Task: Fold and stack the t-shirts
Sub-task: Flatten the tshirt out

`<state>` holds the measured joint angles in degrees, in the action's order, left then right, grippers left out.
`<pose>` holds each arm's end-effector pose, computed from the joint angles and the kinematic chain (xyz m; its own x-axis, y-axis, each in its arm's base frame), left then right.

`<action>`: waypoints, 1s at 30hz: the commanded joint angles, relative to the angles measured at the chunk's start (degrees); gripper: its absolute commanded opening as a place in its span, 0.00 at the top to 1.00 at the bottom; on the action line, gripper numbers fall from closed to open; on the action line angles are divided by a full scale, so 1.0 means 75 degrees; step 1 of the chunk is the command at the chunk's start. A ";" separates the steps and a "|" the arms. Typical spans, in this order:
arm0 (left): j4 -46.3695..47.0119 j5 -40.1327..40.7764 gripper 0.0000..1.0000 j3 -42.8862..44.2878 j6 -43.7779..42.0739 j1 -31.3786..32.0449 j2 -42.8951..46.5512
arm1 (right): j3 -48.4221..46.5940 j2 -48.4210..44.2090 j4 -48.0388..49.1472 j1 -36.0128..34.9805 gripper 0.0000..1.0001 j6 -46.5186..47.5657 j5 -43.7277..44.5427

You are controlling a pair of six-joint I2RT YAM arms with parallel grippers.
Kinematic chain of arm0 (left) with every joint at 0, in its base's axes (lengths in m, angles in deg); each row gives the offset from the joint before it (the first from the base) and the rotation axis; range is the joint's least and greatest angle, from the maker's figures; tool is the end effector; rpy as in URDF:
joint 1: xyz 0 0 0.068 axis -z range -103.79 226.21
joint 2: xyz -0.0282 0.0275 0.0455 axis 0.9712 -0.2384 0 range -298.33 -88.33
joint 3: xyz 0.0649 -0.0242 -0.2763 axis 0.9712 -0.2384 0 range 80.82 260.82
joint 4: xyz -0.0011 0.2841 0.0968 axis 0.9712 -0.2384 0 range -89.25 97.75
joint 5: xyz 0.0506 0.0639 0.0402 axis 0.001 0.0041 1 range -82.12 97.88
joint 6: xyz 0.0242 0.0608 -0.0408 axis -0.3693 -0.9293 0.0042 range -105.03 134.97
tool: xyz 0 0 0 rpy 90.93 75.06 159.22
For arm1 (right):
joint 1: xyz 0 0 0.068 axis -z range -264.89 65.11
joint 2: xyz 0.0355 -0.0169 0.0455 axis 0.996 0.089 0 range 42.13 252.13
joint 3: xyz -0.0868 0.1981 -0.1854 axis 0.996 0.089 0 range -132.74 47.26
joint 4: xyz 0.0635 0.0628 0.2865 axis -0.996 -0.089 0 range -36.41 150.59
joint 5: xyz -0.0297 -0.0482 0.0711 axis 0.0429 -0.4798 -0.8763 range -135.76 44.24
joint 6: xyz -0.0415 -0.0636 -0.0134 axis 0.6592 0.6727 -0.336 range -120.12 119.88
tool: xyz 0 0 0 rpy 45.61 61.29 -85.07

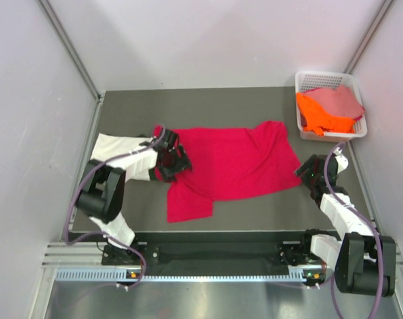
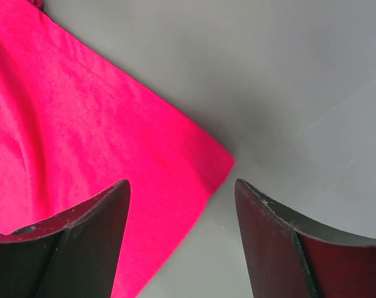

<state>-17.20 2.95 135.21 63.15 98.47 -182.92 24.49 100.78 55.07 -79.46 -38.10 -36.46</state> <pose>0.3289 -0.1407 0.1238 -0.8662 -0.4477 -0.2221 -0.3518 0.8619 -0.3652 0.2450 -0.0339 0.1388 -0.3872 0.6468 -0.6571 0.5740 0.7268 0.3773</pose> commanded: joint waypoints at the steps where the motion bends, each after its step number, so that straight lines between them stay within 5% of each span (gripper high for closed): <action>1: 0.0819 0.0693 0.19 0.1027 -0.0108 -0.0343 -0.1645 | 0.0059 -0.0075 0.0338 0.0049 0.32 0.0106 -0.0056; 13: 0.0117 0.0997 0.21 0.2966 -0.0401 -0.0660 -0.2483 | 0.0094 -0.0086 0.0478 0.0049 0.31 0.0212 -0.0279; 19: 0.0327 0.1079 0.20 0.1202 -0.0564 -0.0624 -0.0926 | 0.0129 -0.0215 0.0466 0.0049 0.31 0.0212 -0.0279; 30: -0.1452 0.1535 0.17 -0.0853 -0.0239 -0.0413 0.2755 | 0.0117 -0.0273 0.0082 0.0038 0.33 -0.0092 -0.0010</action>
<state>-22.42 11.70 130.67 59.31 95.34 -165.87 25.52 100.24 55.81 -79.46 -37.68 -38.15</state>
